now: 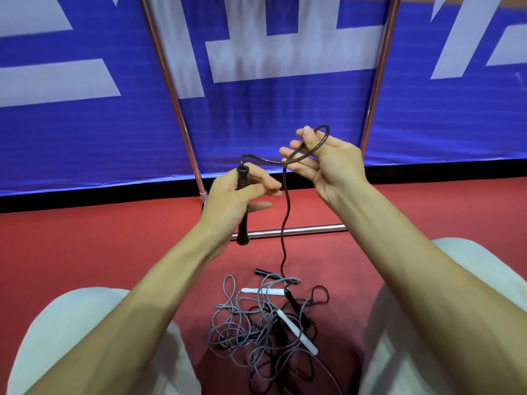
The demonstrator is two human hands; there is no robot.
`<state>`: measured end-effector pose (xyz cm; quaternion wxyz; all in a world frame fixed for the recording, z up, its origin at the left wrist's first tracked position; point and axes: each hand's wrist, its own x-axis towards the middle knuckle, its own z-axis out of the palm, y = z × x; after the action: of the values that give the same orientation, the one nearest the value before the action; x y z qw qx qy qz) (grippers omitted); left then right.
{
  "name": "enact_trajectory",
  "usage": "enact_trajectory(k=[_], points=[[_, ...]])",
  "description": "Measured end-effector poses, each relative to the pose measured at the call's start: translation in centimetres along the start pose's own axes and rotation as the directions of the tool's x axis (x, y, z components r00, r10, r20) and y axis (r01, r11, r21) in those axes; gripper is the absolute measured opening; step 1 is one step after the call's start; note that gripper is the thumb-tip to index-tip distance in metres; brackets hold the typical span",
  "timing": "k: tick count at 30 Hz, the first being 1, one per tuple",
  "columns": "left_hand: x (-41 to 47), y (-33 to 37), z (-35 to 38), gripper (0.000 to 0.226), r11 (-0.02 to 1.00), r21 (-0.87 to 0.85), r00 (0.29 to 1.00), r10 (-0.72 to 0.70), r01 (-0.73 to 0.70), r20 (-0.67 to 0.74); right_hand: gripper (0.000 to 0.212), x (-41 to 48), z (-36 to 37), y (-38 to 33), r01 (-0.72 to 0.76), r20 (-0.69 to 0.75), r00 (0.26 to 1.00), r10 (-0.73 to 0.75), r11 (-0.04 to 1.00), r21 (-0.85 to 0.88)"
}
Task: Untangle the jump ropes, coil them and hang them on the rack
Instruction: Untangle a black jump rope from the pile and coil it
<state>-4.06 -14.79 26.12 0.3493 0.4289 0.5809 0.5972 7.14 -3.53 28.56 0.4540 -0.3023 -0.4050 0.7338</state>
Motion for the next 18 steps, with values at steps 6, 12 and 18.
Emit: enact_trajectory(k=[6, 12, 18], points=[[0.0, -1.9, 0.2, 0.024, 0.954, 0.213, 0.947, -0.253, 0.210, 0.198, 0.012, 0.1, 0.0, -0.3, -0.014, -0.002, 1.000, 0.015, 0.995, 0.095], [-0.5, -1.4, 1.1, 0.014, 0.963, 0.243, 0.923, -0.194, 0.115, 0.333, 0.012, 0.2, -0.3, 0.2, -0.055, -0.004, 0.998, 0.056, 0.992, 0.112], [-1.1, -0.1, 1.4, 0.014, 0.996, 0.074, 0.967, -0.070, 0.053, 0.244, 0.017, 0.6, -0.1, 1.6, -0.052, 0.000, 0.999, 0.053, 0.978, -0.202]])
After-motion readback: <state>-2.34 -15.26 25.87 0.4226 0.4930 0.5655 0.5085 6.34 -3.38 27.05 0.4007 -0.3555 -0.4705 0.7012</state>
